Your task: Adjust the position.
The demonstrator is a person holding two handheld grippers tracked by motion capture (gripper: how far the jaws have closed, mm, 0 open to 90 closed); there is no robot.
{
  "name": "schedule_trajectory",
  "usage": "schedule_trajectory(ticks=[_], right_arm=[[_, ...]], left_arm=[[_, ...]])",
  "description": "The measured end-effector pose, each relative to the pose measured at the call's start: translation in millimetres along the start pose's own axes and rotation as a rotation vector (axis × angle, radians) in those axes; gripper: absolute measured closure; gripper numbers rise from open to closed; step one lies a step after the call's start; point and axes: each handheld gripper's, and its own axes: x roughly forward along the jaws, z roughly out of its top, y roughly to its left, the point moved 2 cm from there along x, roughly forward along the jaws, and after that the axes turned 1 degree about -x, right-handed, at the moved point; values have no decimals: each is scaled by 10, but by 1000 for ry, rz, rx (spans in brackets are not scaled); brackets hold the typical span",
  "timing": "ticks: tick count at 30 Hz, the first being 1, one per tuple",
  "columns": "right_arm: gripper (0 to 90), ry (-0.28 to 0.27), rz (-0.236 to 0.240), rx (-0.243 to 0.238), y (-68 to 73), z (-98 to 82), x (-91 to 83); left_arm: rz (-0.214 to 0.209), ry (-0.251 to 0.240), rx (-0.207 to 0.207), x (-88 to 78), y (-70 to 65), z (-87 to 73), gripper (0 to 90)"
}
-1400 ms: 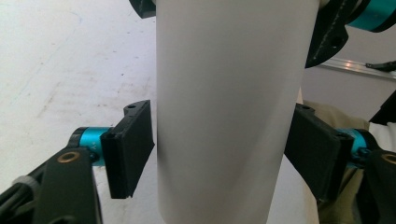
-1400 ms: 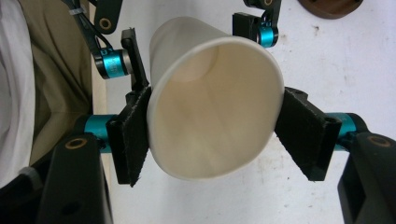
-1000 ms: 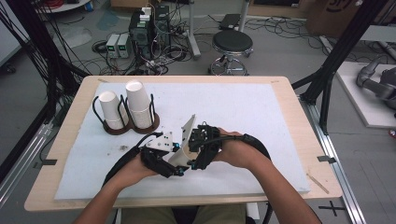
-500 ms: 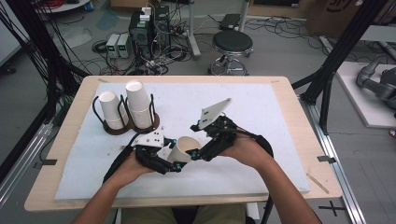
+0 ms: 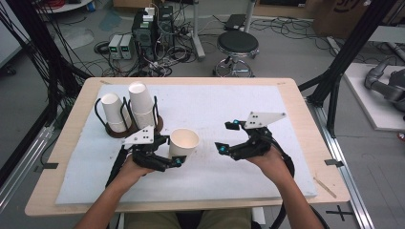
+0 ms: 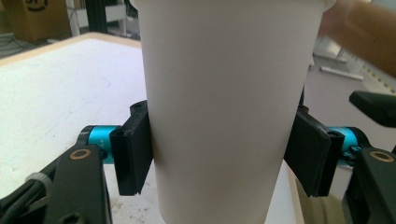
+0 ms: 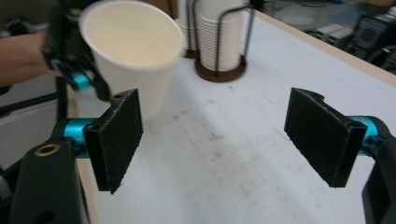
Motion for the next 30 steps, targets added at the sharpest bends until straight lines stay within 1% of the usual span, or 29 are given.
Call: schedule_trajectory(ticks=[3, 5, 6, 7, 9, 11, 13, 14, 16, 18, 21, 23, 26, 30], right_arm=[[202, -12, -54, 52, -69, -186, -75], [202, -16, -85, 78, -117, -304, -122], [202, -15, -108, 87, -139, -358, -145], [202, -16, -129, 96, -162, -408, -168], [202, -25, -167, 111, -205, -506, -212], [202, -23, -199, 120, -223, -567, -238], [202, -19, -246, 102, -247, -616, -259], [202, -16, -262, 96, -254, -629, -271], [202, -23, -286, 85, -260, -640, -302], [202, -39, -310, 73, -263, -653, -330], [202, -53, -327, 88, -263, -710, -349], [202, -56, -316, 111, -278, -763, -340], [202, -55, -318, 132, -303, -814, -327], [202, -61, -321, 136, -296, -818, -343]], left_arm=[[0, -44, -3, -54, 14, 6, 314], [5, -85, -4, -95, 40, 6, 314], [5, -103, -3, -114, 54, 3, 315], [14, -119, 2, -133, 66, -3, 316], [36, -147, 29, -164, 83, -26, 317], [63, -159, 51, -187, 99, -52, 318], [84, -160, 61, -202, 113, -67, 318], [92, -165, 55, -211, 119, -74, 318], [106, -178, 20, -226, 130, -92, 316], [120, -187, 6, -250, 135, -105, 316], [134, -200, 11, -295, 141, -100, 316], [148, -216, 15, -323, 142, -94, 316], [167, -223, 14, -347, 142, -97, 316], [177, -231, 10, -367, 144, -102, 315]])
